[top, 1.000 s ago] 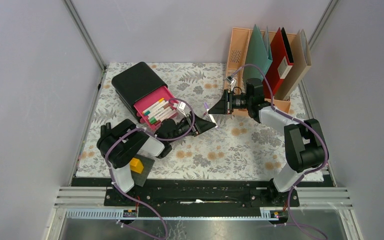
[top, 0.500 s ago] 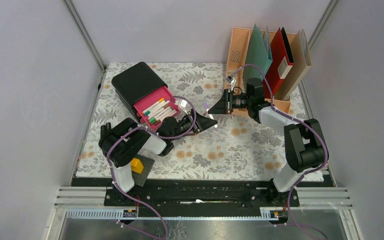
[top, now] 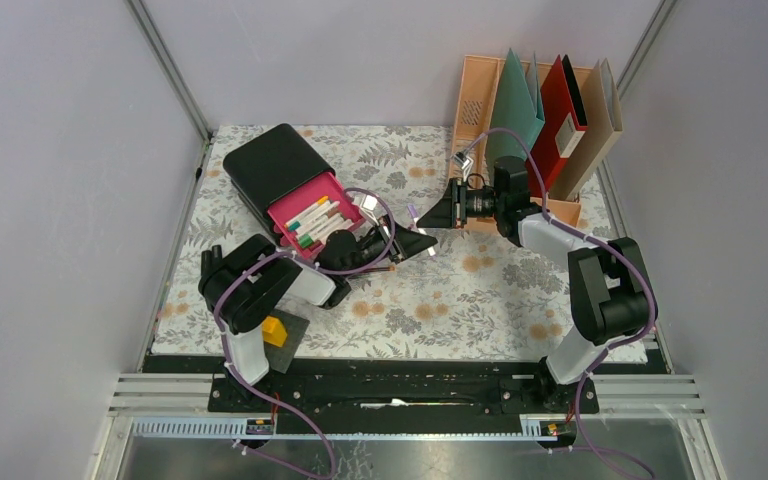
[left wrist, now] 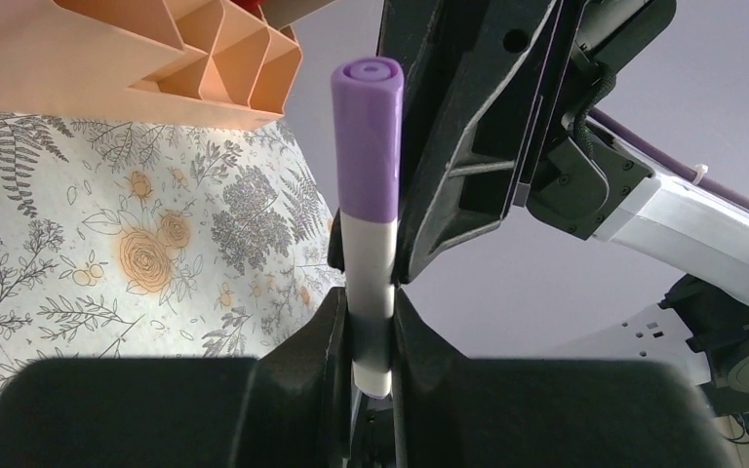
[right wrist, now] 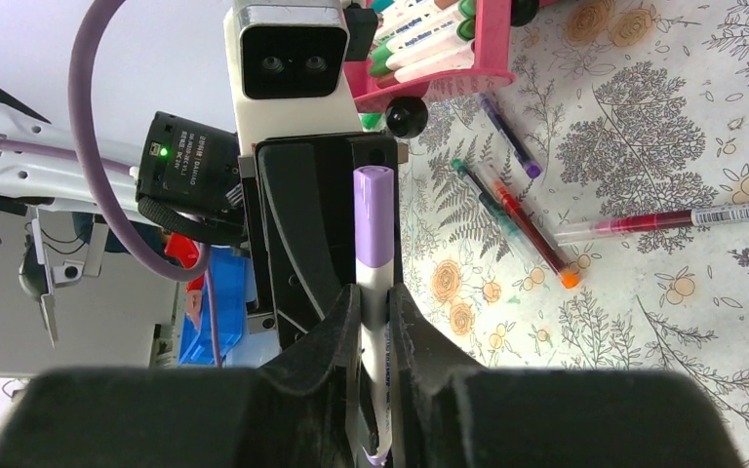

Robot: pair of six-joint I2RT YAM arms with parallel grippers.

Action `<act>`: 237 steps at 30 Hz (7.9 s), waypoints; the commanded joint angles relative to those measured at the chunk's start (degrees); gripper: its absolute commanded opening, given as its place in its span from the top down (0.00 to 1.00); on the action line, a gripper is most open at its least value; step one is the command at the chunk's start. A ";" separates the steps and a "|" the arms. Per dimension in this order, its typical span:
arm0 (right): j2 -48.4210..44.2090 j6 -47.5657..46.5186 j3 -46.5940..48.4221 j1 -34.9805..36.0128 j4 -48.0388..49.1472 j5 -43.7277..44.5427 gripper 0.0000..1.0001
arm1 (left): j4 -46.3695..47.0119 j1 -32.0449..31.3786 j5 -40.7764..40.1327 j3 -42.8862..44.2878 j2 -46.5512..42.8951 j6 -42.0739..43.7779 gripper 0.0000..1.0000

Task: Organize the desk
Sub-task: Pick up the stationery from the center of the board, then place the stationery in the drawer, then close the drawer in the storage box.

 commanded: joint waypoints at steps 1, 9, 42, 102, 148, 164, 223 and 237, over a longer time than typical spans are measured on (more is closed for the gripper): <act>-1.92 -0.62 0.19 -0.02 2.08 -2.28 0.90 | 1.47 0.80 0.90 0.49 -0.53 2.18 1.00; -5.83 -16.43 3.28 -0.07 -11.55 -1.79 0.16 | -24.65 4.38 -0.01 -1.35 -13.90 19.11 1.00; -8.27 -39.19 7.64 -0.06 -31.24 -1.37 0.00 | -108.75 6.25 -58.83 38.09 -20.56 94.98 0.99; -9.16 -43.47 8.65 -0.01 -35.15 0.01 0.00 | -100.27 15.13 -45.96 30.26 -35.69 77.18 0.01; -2.46 -92.36 32.56 -0.10 -90.69 23.17 0.00 | -97.14 43.89 -19.23 7.86 -56.52 54.99 0.01; -10.33 -86.12 20.68 -0.13 -81.06 16.53 0.00 | -97.74 44.01 -3.14 5.68 -60.47 48.87 0.01; -11.71 -85.07 19.30 4.82 -69.30 13.56 0.00 | -93.00 38.11 15.96 7.36 -61.25 50.20 0.07; -17.49 -83.40 11.67 5.38 -63.23 18.05 0.00 | -96.28 4.35 -14.10 12.57 -49.09 53.02 0.21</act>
